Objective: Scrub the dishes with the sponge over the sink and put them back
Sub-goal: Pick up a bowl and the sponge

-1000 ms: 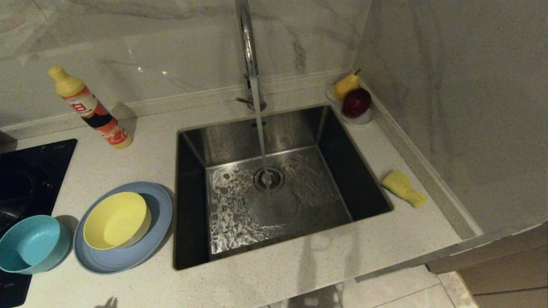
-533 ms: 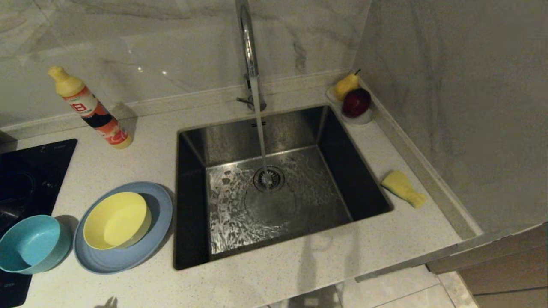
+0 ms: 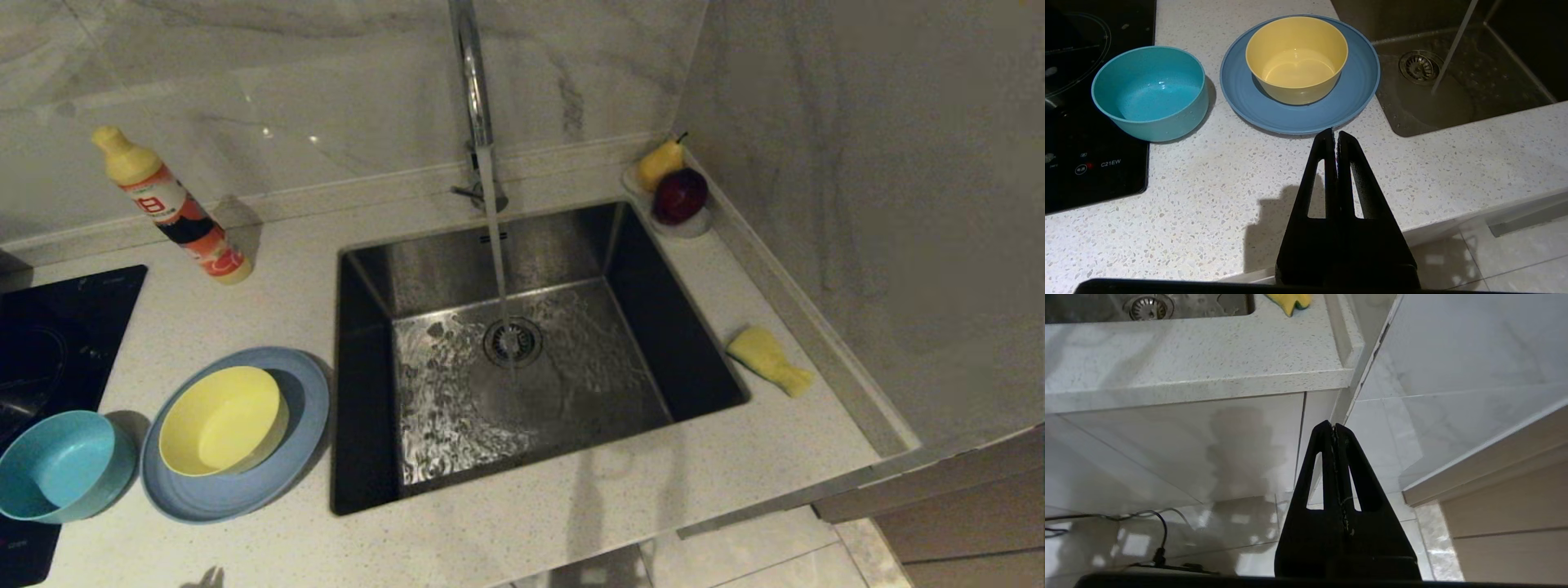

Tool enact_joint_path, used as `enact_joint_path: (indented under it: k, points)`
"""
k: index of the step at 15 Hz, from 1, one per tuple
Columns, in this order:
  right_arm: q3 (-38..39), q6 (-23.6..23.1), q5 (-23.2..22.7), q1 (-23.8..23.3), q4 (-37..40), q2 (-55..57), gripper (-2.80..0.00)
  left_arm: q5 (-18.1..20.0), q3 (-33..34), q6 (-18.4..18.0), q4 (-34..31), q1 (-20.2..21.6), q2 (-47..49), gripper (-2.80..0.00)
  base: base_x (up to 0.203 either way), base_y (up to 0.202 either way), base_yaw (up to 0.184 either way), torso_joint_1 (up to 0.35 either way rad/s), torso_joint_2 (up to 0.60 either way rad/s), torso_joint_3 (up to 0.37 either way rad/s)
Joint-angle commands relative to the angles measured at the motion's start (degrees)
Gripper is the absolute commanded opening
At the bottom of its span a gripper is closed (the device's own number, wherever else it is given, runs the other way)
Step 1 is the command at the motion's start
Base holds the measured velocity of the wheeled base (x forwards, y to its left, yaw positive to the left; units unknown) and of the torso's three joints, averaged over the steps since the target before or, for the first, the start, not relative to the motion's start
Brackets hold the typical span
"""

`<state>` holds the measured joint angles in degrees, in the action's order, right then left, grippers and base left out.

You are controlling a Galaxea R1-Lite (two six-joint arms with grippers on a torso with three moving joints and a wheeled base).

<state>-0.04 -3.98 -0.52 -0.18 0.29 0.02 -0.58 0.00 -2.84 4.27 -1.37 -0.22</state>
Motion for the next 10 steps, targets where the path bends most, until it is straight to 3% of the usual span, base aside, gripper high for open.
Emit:
enact_joint_path:
  k: [1, 10]
  points:
    - [-0.04, 0.36, 0.07, 0.01, 0.06, -0.11, -2.8, -0.04, 1.76, -0.06, 0.04, -0.04, 0.04, -2.8, 0.0, 0.0, 0.0, 0.0, 0.0, 0.0]
    - [-0.33, 1.94, 0.77, 0.01, -0.57, -0.11, -2.8, -0.04, 1.76, -0.04, 0.04, 0.05, 0.04, -2.8, 0.0, 0.0, 0.0, 0.0, 0.0, 0.0]
